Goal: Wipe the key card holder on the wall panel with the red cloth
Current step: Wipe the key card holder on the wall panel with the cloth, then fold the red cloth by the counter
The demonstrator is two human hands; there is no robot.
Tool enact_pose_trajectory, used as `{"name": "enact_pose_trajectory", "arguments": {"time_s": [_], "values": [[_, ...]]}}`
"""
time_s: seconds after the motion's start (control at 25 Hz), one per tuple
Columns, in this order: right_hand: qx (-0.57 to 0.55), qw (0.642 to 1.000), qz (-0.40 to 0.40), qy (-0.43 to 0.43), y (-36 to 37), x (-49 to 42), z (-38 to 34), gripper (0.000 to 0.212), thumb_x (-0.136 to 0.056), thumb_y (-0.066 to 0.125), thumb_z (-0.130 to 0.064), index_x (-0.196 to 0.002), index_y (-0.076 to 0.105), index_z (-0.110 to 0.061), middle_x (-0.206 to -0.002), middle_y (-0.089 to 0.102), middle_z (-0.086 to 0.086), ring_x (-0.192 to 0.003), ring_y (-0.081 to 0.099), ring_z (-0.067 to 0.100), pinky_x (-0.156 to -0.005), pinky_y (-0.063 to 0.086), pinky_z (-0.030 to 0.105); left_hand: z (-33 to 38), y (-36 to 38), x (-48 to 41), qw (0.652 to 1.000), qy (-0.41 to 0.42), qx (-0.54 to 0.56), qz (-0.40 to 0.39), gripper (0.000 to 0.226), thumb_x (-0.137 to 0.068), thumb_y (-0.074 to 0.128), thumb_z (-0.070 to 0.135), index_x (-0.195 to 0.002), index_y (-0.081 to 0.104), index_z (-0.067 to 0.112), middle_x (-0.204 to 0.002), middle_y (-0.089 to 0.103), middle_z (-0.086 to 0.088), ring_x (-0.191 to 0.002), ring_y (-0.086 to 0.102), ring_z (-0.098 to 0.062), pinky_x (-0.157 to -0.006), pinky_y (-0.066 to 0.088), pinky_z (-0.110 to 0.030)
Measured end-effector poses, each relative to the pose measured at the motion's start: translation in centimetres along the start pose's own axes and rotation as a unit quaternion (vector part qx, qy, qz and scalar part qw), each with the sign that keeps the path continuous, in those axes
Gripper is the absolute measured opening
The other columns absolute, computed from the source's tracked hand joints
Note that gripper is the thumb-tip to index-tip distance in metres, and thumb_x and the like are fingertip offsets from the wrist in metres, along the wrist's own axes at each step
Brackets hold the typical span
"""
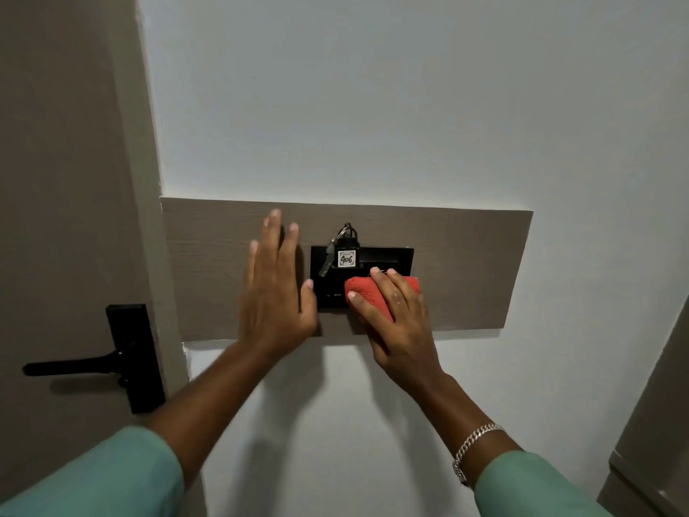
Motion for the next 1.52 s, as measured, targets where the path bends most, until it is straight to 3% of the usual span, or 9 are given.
{"name": "enact_pose_trajectory", "arguments": {"time_s": [0.12, 0.28, 0.44, 0.56, 0.68, 0.76, 1.04, 1.24, 1.52], "values": [[-0.097, 0.995, 0.006, 0.027, -2.0, 1.2, 0.3, 0.063, -0.092, 0.067, -0.015, -0.147, 0.036, -0.018, -0.152, 0.046, 0.018, -0.142, 0.043, 0.034, -0.112, 0.041, 0.057, 5.0, 0.6, 4.7, 0.975, -0.058, 0.210, 0.045, 0.060, -0.082, 0.059, 0.016, -0.137, 0.042, 0.004, -0.143, 0.047, -0.012, -0.133, 0.046, -0.023, -0.112, 0.038, -0.032], [-0.215, 0.973, -0.010, 0.079, -5.9, 4.7, 2.0, 0.071, -0.088, 0.059, -0.012, -0.150, 0.024, -0.018, -0.158, 0.033, 0.011, -0.150, 0.030, 0.020, -0.120, 0.036, 0.050, 11.4, 5.8, 6.8, 0.810, -0.274, 0.499, -0.143, 0.035, -0.084, 0.071, 0.019, -0.117, 0.060, 0.026, -0.100, 0.074, 0.017, -0.095, 0.070, -0.006, -0.075, 0.055, -0.015], [-0.274, 0.927, -0.069, 0.245, -10.4, 10.2, 7.9, 0.096, -0.078, 0.080, -0.031, -0.154, 0.020, -0.028, -0.165, 0.022, -0.004, -0.152, 0.025, 0.013, -0.119, 0.040, 0.040, 16.7, 12.0, 8.3, 0.716, -0.346, 0.564, -0.222, 0.029, -0.078, 0.078, 0.022, -0.106, 0.070, 0.024, -0.094, 0.078, 0.002, -0.088, 0.075, -0.019, -0.065, 0.060, -0.029], [-0.387, 0.805, -0.013, 0.450, -14.4, 16.2, 14.2, 0.095, -0.072, 0.080, -0.047, -0.149, 0.025, -0.041, -0.152, 0.041, -0.019, -0.138, 0.043, -0.003, -0.103, 0.047, 0.012, 23.0, 17.1, 10.3, 0.673, -0.349, 0.594, -0.269, 0.036, -0.069, 0.081, 0.029, -0.104, 0.072, 0.023, -0.097, 0.078, -0.002, -0.091, 0.074, -0.021, -0.071, 0.059, -0.030], [-0.411, 0.694, 0.010, 0.591, -17.6, 23.4, 21.6, 0.067, -0.075, 0.084, -0.022, -0.133, 0.051, -0.032, -0.133, 0.064, 0.002, -0.123, 0.063, 0.016, -0.099, 0.057, 0.030, 30.5, 23.0, 13.1, 0.641, -0.358, 0.597, -0.322, 0.032, -0.069, 0.081, 0.027, -0.100, 0.073, 0.024, -0.096, 0.077, 0.001, -0.090, 0.073, -0.018, -0.071, 0.059, -0.028], [-0.381, 0.667, 0.012, 0.640, -19.8, 28.4, 26.1, 0.054, -0.082, 0.079, -0.005, -0.128, 0.057, -0.024, -0.126, 0.069, 0.011, -0.120, 0.065, 0.028, -0.106, 0.053, 0.051, 35.8, 27.2, 15.3, 0.618, -0.378, 0.591, -0.355, 0.034, -0.068, 0.082, 0.024, -0.100, 0.070, 0.018, -0.096, 0.075, -0.003, -0.089, 0.072, -0.021, -0.070, 0.060, -0.034], [-0.255, 0.641, -0.039, 0.723, -25.4, 41.9, 38.7, 0.072, -0.079, 0.082, -0.018, -0.140, 0.045, -0.025, -0.117, 0.072, 0.010, -0.098, 0.073, 0.022, -0.075, 0.065, 0.031, 50.0, 39.6, 24.0, 0.477, -0.513, 0.549, -0.455, 0.042, -0.073, 0.082, 0.018, -0.108, 0.060, 0.023, -0.107, 0.069, -0.010, -0.093, 0.068, -0.029, -0.076, 0.062, -0.046], [-0.216, 0.609, -0.104, 0.756, -23.9, 49.1, 45.3, 0.061, -0.081, 0.081, -0.013, -0.128, 0.044, -0.021, -0.091, 0.072, -0.004, -0.070, 0.074, 0.007, -0.054, 0.055, 0.014, 53.9, 45.9, 29.6, 0.538, -0.508, 0.425, -0.522, 0.051, -0.077, 0.079, 0.036, -0.119, 0.064, 0.012, -0.111, 0.070, -0.009, -0.101, 0.067, -0.028, -0.084, 0.059, -0.041], [-0.074, 0.667, -0.202, 0.713, -19.3, 53.9, 50.4, 0.057, -0.087, 0.076, -0.019, -0.133, 0.044, -0.021, -0.109, 0.055, 0.000, -0.094, 0.055, 0.018, -0.068, 0.046, 0.024, 55.8, 50.6, 33.5, 0.598, -0.492, 0.387, -0.501, 0.050, -0.077, 0.076, 0.011, -0.118, 0.048, 0.015, -0.117, 0.063, -0.012, -0.100, 0.067, -0.031, -0.077, 0.063, -0.048]]}}
Point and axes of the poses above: each hand's wrist, its own x-axis away from the middle knuckle, its own y-axis out of the palm, z = x × y, the point moved 4 cm from there along -x, towards the middle knuckle
